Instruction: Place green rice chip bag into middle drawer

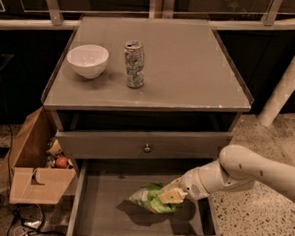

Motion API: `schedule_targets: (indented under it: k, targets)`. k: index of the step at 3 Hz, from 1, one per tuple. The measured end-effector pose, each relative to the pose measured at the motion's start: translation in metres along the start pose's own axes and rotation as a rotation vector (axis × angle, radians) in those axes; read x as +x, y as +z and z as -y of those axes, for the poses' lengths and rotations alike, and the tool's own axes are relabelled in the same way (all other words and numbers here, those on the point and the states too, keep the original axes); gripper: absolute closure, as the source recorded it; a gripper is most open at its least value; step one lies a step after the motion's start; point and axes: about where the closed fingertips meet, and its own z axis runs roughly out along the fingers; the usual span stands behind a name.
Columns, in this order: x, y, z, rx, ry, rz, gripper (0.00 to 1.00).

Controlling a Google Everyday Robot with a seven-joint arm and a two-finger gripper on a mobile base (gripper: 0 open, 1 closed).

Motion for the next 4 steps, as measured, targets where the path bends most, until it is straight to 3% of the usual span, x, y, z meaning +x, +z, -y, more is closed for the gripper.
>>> schedule_targets:
  k: [1,2,4]
  targets:
    - [0.004,0.006,0.01,0.015,0.004,0.0,1.0]
    - [0.021,0.024,0.028,-0.003,0.027,0.021,1.0]
    - [0.036,0.036,0.033,-0.029,0.058,0.058,1.0]
